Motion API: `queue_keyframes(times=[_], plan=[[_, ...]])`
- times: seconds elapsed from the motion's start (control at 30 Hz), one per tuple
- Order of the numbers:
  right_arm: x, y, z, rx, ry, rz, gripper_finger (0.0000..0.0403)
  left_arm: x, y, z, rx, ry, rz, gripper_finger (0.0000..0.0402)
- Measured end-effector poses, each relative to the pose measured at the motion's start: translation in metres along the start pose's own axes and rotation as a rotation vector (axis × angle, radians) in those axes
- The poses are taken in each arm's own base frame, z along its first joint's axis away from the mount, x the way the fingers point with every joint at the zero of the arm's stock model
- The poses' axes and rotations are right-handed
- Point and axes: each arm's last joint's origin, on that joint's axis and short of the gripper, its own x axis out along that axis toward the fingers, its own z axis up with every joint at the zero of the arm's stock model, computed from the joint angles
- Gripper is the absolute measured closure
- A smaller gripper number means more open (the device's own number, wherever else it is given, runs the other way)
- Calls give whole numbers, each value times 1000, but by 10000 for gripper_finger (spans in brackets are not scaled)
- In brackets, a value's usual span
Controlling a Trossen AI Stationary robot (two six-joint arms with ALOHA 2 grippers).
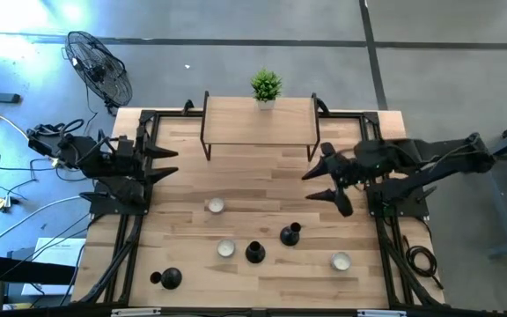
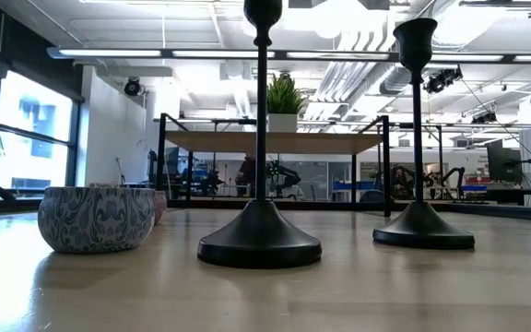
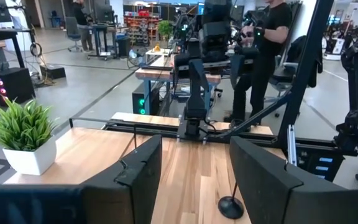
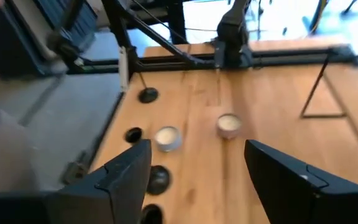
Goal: Pick & Place candle stick holders
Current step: Put the right black candle holder on the shelf
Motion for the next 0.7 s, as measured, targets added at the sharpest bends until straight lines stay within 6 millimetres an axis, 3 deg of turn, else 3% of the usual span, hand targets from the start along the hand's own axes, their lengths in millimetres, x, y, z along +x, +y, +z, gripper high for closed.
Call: queue_keyframes(times=[0.2,0.47,0.7], plan=[[8,12,-2,-149,0,-73,160,0,0,-1,-33,11,-1,213],[6,17,-17,-69,135,-89,163,0,0,0,-177,4,-2,213],[5,24,-21,-86,170,-22,163,6,-4,-3,-190,25,2,213]])
